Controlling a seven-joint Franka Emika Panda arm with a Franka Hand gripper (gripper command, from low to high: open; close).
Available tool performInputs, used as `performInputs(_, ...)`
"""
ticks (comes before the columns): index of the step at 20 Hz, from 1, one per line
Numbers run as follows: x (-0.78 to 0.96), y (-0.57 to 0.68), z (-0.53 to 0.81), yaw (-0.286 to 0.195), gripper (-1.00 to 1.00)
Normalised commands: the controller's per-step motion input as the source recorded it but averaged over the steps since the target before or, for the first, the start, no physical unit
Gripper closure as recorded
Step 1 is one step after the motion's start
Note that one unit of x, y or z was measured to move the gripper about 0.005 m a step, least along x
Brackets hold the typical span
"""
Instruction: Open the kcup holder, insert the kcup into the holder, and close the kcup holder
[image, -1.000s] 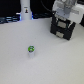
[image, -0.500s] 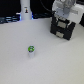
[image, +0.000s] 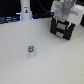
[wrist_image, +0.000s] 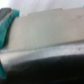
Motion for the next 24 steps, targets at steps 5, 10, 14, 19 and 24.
performInputs(5,0.97,-0.27,0.16,-0.052,1.0)
performInputs(10,0.97,-0.28,0.19,-0.053,1.0)
performInputs(14,0.97,-0.29,0.21,-0.058,1.0)
performInputs(19,0.96,-0.31,0.2,-0.06,1.0)
performInputs(24,0.96,-0.29,0.19,-0.048,1.0)
